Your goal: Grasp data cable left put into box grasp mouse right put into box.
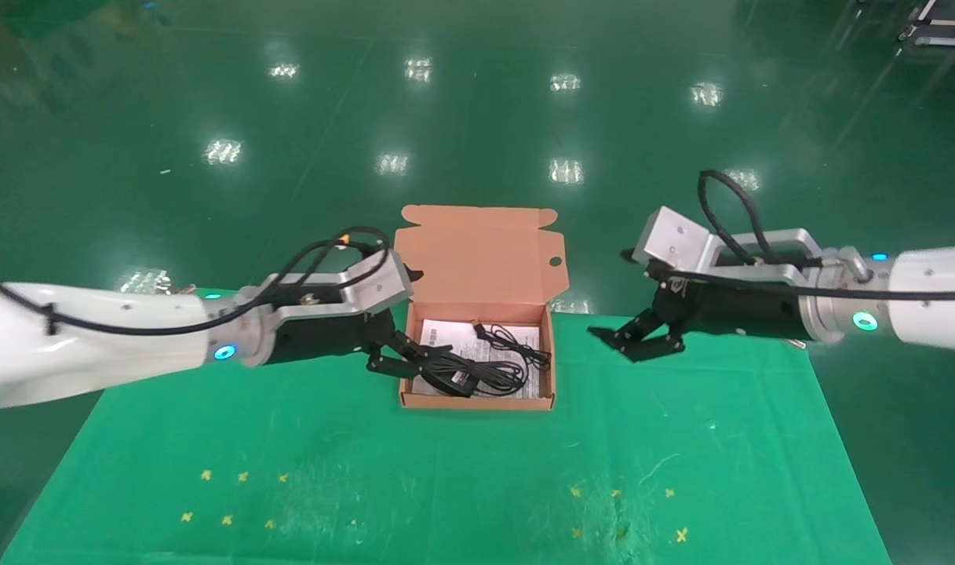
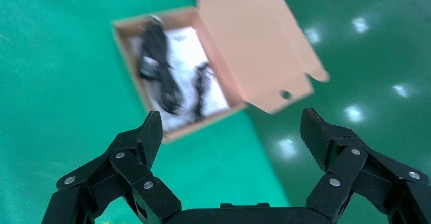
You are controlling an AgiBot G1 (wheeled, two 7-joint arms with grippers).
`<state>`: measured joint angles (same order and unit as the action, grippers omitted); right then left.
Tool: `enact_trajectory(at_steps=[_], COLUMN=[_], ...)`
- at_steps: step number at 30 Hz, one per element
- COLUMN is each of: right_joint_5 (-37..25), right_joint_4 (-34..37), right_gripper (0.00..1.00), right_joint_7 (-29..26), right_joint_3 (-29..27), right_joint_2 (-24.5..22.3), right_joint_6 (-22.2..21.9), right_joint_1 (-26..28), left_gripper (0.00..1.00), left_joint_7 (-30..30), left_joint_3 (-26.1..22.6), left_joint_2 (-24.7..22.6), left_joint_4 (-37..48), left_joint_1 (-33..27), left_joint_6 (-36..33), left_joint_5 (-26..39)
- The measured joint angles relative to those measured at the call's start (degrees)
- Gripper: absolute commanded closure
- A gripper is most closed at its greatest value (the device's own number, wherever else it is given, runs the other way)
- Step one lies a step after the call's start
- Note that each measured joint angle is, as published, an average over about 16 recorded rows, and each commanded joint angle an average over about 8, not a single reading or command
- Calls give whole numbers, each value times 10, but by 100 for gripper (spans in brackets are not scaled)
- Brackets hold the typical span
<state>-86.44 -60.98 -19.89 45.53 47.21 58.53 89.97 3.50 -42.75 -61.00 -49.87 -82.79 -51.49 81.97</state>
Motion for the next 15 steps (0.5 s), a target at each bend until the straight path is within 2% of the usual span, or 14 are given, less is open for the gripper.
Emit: enact_trajectory(at_steps=[8,15], right_joint_5=[88,127], right_joint_4=[-25,-36], right_gripper=[0,0], right_joint_7=[18,26], right_joint_3=[-59,-84], right_joint_2=[-24,-35], right_joint_6=[54,77], right_joint_1=[-56,-81], left_gripper=[0,0], left_joint_7=[15,21], left_joint_3=[55,79], left_joint_2=[53,76], left_joint_4=[-49,-70], left_joint_1=[43,62], left_joint_6=[-70,-101], left_joint_5=[-82,-118])
